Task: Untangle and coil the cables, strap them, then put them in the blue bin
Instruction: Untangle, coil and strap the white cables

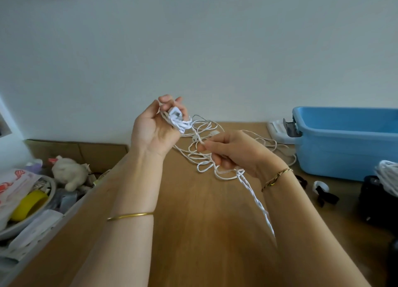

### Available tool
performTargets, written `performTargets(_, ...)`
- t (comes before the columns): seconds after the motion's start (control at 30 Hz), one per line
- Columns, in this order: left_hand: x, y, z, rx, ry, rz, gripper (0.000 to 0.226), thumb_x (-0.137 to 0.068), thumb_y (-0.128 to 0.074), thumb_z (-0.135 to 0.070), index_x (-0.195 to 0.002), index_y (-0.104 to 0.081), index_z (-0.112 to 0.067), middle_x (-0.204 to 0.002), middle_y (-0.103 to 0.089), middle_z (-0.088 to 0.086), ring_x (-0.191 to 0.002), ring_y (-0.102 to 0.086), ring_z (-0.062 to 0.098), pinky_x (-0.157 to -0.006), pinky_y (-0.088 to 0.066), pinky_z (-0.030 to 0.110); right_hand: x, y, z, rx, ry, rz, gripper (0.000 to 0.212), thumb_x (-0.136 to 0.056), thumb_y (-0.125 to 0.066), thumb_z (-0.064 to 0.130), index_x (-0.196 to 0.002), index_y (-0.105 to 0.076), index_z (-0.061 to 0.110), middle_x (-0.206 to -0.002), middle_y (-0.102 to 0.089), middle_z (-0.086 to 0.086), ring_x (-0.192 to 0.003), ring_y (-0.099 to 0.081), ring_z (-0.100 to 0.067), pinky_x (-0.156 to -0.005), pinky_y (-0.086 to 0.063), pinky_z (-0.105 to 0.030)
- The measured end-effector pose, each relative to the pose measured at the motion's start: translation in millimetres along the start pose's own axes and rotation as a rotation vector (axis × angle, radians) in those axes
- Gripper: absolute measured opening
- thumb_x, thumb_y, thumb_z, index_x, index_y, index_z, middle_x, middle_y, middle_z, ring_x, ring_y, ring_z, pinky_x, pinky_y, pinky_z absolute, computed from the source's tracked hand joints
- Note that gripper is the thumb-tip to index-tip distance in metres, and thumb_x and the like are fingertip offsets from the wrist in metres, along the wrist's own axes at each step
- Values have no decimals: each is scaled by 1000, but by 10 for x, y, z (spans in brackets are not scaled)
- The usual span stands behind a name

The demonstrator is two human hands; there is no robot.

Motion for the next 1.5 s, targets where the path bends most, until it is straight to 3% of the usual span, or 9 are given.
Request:
performTargets(0.17, 8, 7, -188, -402, -329, -54, 28, -104, -34, -19, -82, -47, -8, -66, -56, 2, -53, -54, 8, -70, -56, 35, 84, -71, 76, 11, 10, 176, 29, -92, -58, 13, -98, -61, -15, -41, -49, 2, -52, -62, -12, -59, -47, -15)
performTargets(0.3, 66, -51, -186, -888, -564, -130, 20, -103, -37, -14, -88, -50, -11, -71, -54, 3, -58, -55, 4, -82, -57, 39, 143, -126, 224, 113, 43, 234, 12, -91, -59, 14, -88, -69, 7, -43, -51, -1, -53, -63, -16, -70, -49, -18)
performTargets(0.43, 145, -183, -68, -1626, -767, -102, 17, -101, -37, -11, -90, -47, -21, -76, -58, -3, -64, -53, -7, -69, -47, 24, 176, -133, 284, 154, 33, 229, 13, -86, -59, 4, -94, -69, 4, -53, -58, -3, -53, -62, -14, -70, -48, -29)
performTargets(0.63, 72, -134, 155, -2209, -426, 1, 23, -101, -38, -27, -90, -44, -9, -80, -61, 1, -72, -55, 18, -71, -40, 32, 123, 247, 389, 170, 148, -252, 17, -75, -64, -1, -75, -69, 15, -61, -52, 0, -45, -46, -16, -51, -41, -25)
performTargets(0.77, 110, -61, 177, -2274, -125, 77, 70, -79, -45, -75, -94, -48, -7, -76, -60, -3, -60, -55, 10, -64, -44, 35, 126, 443, 342, 171, 217, -444, 19, -71, -77, 6, -72, -66, 21, -79, -54, 0, -49, -47, -14, -49, -42, -26)
performTargets(0.87, 107, 45, 132, -2388, 0, 10, 43, -76, -68, -55, -91, -54, -18, -77, -59, -3, -67, -57, 16, -63, -44, 33, 130, 497, 283, 151, 225, -506, 17, -72, -77, 10, -76, -67, 22, -78, -57, 4, -53, -53, -12, -51, -44, -25)
performTargets(0.97, 97, 75, 141, -2462, -4, -31, 22, -87, -62, -32, -79, -56, -12, -69, -63, 1, -54, -51, 15, -56, -40, 28, 153, 538, 261, 10, 241, -544, 11, -79, -70, 3, -85, -68, 12, -76, -57, 1, -42, -52, -8, -43, -43, -19)
performTargets(1.17, 211, 93, 299, -1994, 291, 83, 35, -98, -44, -28, -89, -67, -4, -44, -44, -2, -38, -37, 16, -40, -28, 19, 128, 563, 51, -157, 155, -629, 7, -86, -64, 12, -80, -66, 14, -58, -57, -5, -40, -49, -11, -45, -41, -24)
performTargets(1.5, 276, 20, 281, -744, 561, 132, 18, -72, -60, -23, -71, -64, -6, -31, -34, -7, -36, -14, 5, -32, -28, 15, 50, 280, 53, -347, 63, -204, 26, -78, -72, 26, -95, -62, 8, -69, -63, -4, -47, -41, -8, -41, -31, -17)
Point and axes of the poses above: each hand's wrist, its own x-axis away from the middle knuckle, its own y-axis out of the back of the hand, z = x × y, the point moved 7 cm from there along -x, towards the middle knuckle
